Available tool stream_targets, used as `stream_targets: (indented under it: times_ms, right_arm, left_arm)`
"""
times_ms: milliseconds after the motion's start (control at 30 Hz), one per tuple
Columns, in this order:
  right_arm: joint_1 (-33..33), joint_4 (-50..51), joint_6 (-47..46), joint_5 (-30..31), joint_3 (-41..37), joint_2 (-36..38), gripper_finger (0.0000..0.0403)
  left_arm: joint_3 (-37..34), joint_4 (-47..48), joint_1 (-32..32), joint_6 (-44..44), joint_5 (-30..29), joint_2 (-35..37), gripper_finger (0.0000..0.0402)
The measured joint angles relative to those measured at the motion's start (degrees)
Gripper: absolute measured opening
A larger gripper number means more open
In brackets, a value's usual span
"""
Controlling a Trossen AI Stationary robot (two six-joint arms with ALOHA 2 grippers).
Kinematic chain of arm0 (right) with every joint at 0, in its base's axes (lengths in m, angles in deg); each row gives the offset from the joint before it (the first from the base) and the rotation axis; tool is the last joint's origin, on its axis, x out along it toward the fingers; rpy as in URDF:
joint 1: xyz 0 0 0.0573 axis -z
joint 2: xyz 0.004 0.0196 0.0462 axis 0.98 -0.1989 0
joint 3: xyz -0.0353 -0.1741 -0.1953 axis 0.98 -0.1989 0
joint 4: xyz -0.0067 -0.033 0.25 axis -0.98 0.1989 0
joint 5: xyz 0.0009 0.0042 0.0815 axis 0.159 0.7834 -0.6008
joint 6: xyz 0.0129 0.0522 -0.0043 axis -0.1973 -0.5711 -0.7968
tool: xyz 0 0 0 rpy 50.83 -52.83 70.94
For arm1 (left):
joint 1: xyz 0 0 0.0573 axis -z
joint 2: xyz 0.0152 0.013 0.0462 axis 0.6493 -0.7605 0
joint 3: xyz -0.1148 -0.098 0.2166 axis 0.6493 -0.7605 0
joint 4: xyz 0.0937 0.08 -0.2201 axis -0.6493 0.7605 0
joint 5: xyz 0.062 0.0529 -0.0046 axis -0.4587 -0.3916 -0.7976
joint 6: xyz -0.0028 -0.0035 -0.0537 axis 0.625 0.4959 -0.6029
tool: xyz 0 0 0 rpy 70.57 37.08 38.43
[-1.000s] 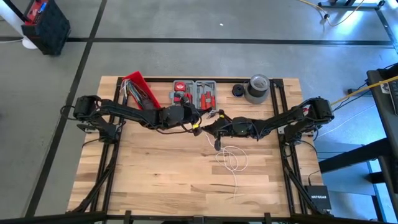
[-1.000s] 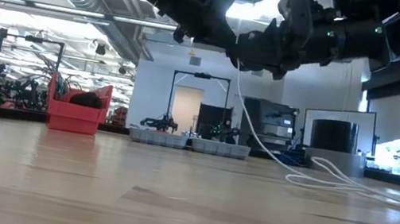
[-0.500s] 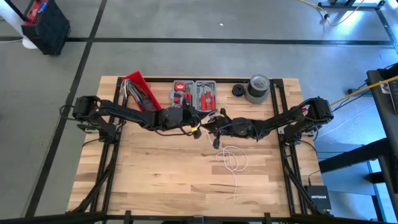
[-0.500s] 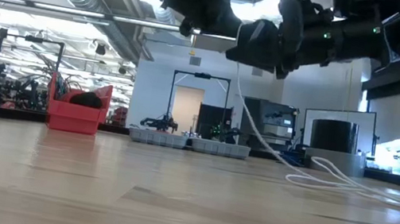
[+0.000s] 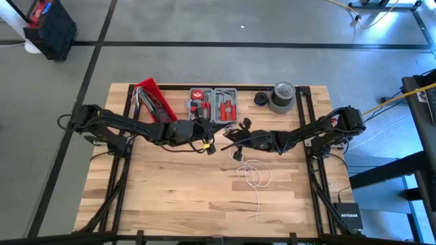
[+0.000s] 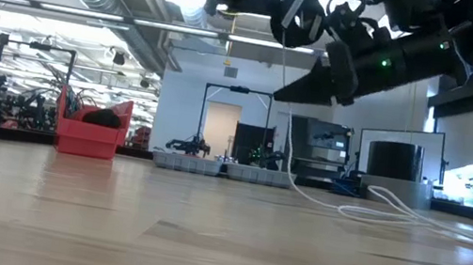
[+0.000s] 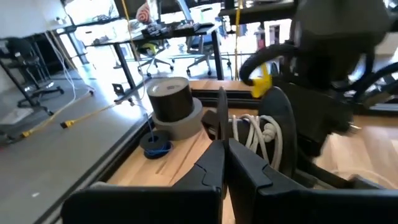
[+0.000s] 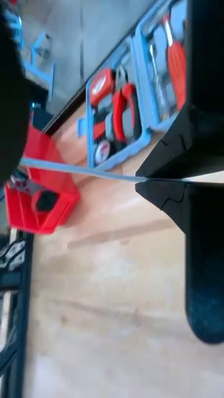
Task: Coil cords
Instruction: Coil the white wire into the spool
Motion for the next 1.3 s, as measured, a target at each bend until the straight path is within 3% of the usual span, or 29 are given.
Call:
stream_targets:
  times_ms: [233, 567, 967, 1300]
  right_arm:
    - [-0.1, 3.5, 3.9, 5.0, 0.1, 0.2, 0.0007]
    - [-0.1, 6.9, -0.3, 3.6, 0.0, 2.9, 0.001]
    - [0.0, 17.0, -2.0, -2.3, -0.1, 6.0, 0.0152]
    - [0.0, 7.3, -0.8, -10.0, -0.1, -1.0, 0.0168]
  left_arm:
    - [-0.1, 4.0, 2.0, 2.7, -0.2, 1.5, 0.0]
    - [0.0, 7.4, 2.0, 2.2, -0.2, 2.9, 0.0]
    - [0.0, 7.4, 1.9, 2.1, -0.3, 3.0, 0.0]
    - [0.0, 7.2, 1.9, 2.1, -0.3, 2.9, 0.0]
